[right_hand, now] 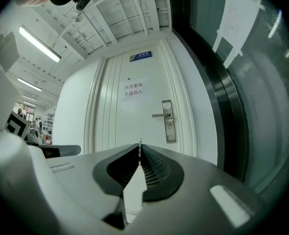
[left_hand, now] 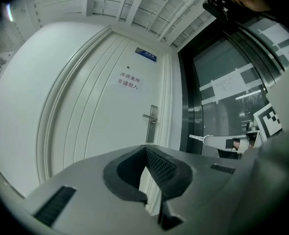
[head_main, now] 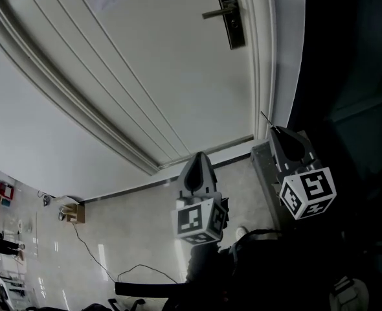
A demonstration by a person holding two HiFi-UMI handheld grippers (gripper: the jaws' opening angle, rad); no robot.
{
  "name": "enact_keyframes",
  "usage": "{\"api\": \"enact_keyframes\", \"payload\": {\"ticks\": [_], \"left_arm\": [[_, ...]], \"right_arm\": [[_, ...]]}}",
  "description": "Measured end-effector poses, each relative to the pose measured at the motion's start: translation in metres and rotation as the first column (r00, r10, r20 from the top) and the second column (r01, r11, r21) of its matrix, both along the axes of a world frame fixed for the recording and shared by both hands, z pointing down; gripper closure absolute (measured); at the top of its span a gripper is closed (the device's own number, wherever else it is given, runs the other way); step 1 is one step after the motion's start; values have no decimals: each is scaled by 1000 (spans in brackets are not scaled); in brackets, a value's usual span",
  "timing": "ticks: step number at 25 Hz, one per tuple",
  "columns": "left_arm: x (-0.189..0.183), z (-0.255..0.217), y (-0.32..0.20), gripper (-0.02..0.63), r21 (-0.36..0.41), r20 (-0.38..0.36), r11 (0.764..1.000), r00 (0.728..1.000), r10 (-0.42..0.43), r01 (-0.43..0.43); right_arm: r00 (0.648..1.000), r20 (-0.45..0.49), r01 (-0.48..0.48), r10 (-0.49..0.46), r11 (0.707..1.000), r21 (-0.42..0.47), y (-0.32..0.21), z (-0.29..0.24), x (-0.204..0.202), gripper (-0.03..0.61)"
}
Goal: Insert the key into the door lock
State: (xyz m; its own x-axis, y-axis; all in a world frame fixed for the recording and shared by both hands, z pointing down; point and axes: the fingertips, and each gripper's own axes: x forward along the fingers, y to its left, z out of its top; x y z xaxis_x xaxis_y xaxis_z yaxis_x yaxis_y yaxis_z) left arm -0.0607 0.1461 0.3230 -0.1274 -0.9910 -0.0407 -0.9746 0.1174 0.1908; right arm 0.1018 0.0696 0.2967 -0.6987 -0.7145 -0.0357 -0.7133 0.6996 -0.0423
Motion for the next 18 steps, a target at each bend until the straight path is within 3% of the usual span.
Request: {"api": "enact_keyframes", "payload": {"ticks": [9, 18], "left_arm": [[-30, -2, -97, 612, -19, 87, 993, 989, 115, -114], [-42, 1, -148, 612, -7, 133, 994, 985, 111, -111]], "right_arm": [[999, -13, -48, 48, 999, -2, -53, 5, -47, 566], [997, -35, -66, 66, 998, 19, -101, 4, -73, 566]]}}
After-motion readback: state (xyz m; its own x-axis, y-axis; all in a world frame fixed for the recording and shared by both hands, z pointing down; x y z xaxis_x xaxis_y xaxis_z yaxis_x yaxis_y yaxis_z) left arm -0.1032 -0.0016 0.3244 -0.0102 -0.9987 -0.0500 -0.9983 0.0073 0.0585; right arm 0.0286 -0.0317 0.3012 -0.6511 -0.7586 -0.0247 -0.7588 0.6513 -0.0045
